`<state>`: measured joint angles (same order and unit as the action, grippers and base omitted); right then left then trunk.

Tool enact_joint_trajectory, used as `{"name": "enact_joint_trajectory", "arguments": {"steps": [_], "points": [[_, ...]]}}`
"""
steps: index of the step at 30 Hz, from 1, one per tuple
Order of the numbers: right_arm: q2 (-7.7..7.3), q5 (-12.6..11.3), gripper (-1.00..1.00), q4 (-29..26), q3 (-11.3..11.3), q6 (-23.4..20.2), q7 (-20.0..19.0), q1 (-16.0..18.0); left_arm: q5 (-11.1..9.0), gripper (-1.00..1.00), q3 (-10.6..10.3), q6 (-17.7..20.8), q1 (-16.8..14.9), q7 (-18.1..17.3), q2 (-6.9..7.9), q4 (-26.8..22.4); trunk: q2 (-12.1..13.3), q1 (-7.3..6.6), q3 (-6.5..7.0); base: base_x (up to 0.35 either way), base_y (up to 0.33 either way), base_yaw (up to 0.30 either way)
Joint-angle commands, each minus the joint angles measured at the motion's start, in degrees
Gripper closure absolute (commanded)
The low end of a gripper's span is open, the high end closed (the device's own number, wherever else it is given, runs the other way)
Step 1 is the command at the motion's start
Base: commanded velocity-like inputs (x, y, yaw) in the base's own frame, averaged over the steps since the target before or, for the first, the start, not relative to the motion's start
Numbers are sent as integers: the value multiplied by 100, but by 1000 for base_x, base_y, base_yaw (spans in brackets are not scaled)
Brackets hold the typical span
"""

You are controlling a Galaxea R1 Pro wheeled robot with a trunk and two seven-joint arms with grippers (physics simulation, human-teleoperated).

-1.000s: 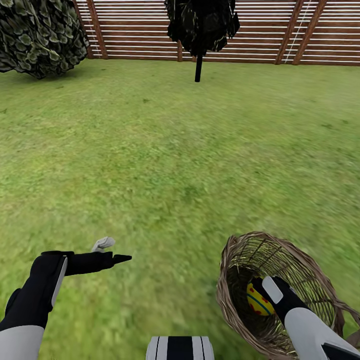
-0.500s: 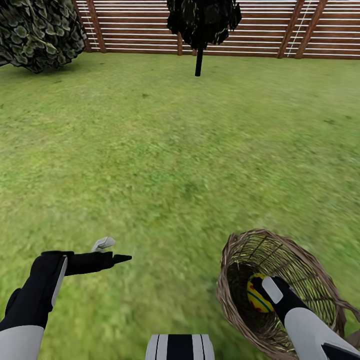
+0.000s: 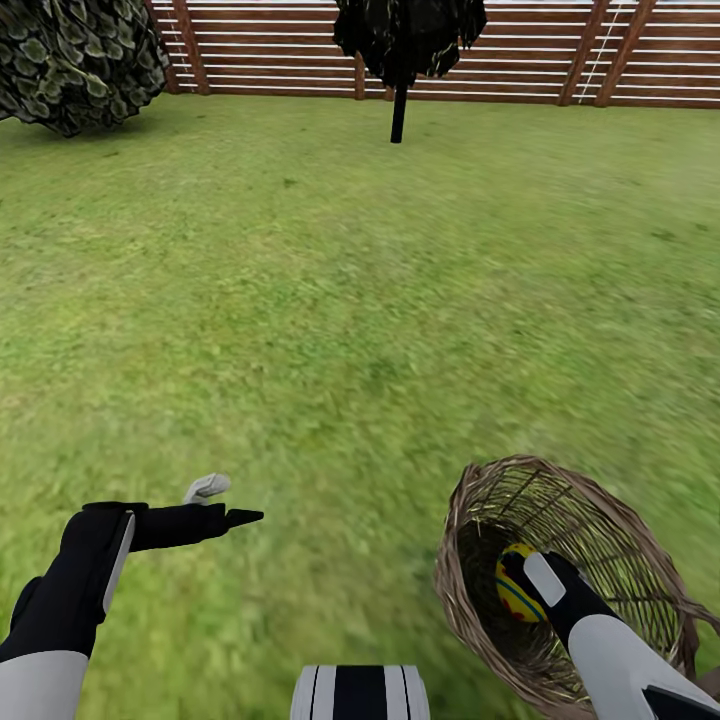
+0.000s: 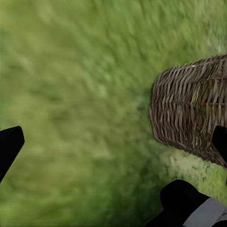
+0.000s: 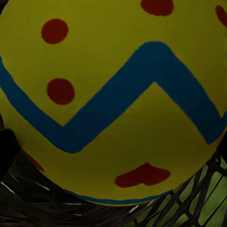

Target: Take the three Easter eggs out of the wicker basket on the lawn in the garden, then place them on the lawn next to a single tree (choose any tree) so that all three eggs are next to the same tree and none are left in the basket.

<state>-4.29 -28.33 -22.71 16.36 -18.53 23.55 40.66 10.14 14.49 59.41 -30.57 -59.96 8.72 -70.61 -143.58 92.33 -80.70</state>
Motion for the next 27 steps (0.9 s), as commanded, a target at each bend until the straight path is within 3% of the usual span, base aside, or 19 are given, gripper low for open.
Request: {"name": "enact_joint_trajectory", "arguments": {"steps": [1,12,13,27], "points": [[-2,-59,-100,2,8,-19,36,-5,58,-100,10,36,-3,-60,-2,-5,-1,1,-5,0,0,0],[0,-59,-100,3,8,-19,36,-5,58,-100,11,37,-5,-60,-1,-5,-1,1,-5,0,0,0],[1,-59,100,3,8,-19,36,-5,58,-100,11,37,-6,-60,-1,-5,-1,1,-5,0,0,0],[0,-59,100,3,7,-19,36,-5,58,-100,10,36,-2,-60,0,-5,-1,1,-5,0,0,0]]}}
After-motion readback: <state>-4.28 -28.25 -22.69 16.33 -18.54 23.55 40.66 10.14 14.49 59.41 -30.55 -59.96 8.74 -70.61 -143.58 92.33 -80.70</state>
